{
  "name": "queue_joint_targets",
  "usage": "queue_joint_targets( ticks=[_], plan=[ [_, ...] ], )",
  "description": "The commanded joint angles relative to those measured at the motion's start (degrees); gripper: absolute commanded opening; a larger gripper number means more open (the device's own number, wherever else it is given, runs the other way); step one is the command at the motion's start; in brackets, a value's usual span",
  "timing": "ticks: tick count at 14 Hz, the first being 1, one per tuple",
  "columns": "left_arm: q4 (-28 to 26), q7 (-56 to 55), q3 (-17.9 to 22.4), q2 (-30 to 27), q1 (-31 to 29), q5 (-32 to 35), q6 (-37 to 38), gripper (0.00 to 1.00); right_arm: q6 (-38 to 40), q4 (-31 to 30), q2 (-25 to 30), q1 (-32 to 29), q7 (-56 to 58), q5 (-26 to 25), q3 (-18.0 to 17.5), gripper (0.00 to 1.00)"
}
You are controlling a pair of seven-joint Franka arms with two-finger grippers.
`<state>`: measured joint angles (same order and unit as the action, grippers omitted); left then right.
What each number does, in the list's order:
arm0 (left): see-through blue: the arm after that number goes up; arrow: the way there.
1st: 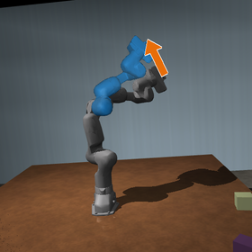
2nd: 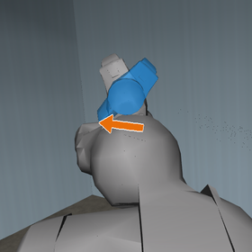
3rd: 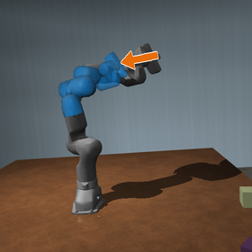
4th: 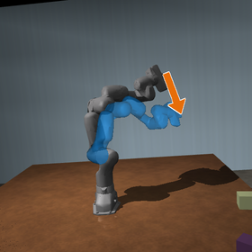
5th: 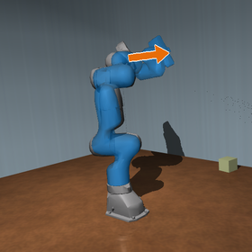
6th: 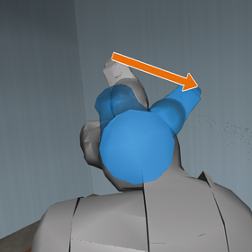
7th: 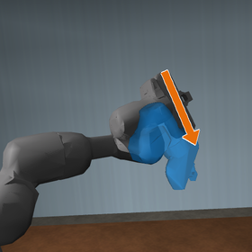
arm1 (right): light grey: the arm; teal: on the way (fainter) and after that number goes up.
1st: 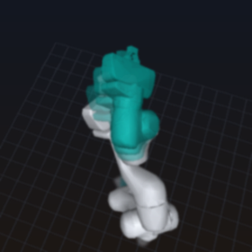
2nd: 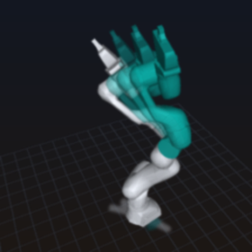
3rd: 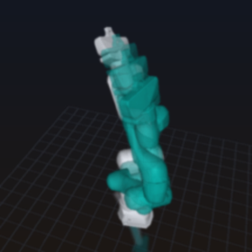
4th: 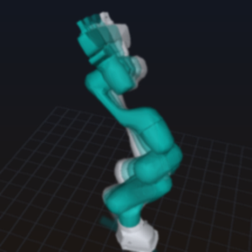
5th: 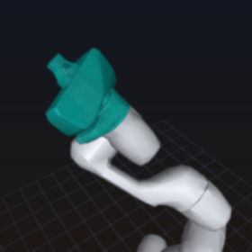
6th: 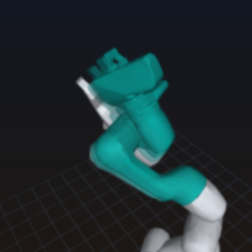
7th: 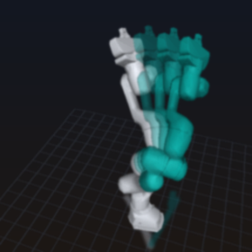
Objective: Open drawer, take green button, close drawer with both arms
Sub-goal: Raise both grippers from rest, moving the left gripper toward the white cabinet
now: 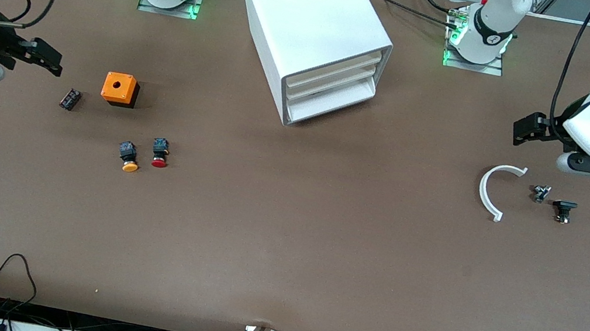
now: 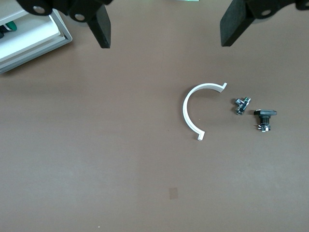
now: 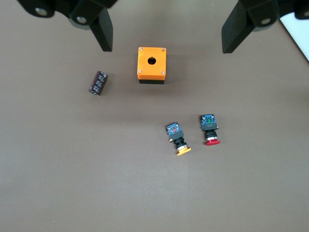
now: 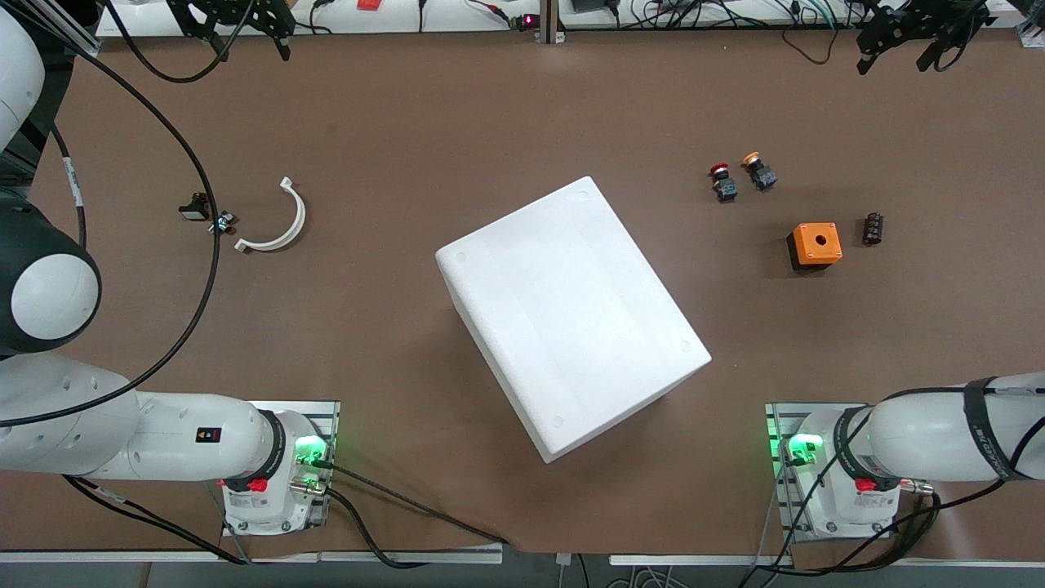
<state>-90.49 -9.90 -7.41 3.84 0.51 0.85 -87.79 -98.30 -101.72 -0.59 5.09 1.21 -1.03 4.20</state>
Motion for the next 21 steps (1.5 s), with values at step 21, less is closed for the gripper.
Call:
queue_joint_targets(
  ticks=[21],
  plan=[
    [-5.0, 1.7, -3.4, 12.0, 4.9, -13.3, -4.4, 1.0, -5.2, 1.6, -7.3, 5.0, -0.1, 3.0, 0.1, 1.0]
  ],
)
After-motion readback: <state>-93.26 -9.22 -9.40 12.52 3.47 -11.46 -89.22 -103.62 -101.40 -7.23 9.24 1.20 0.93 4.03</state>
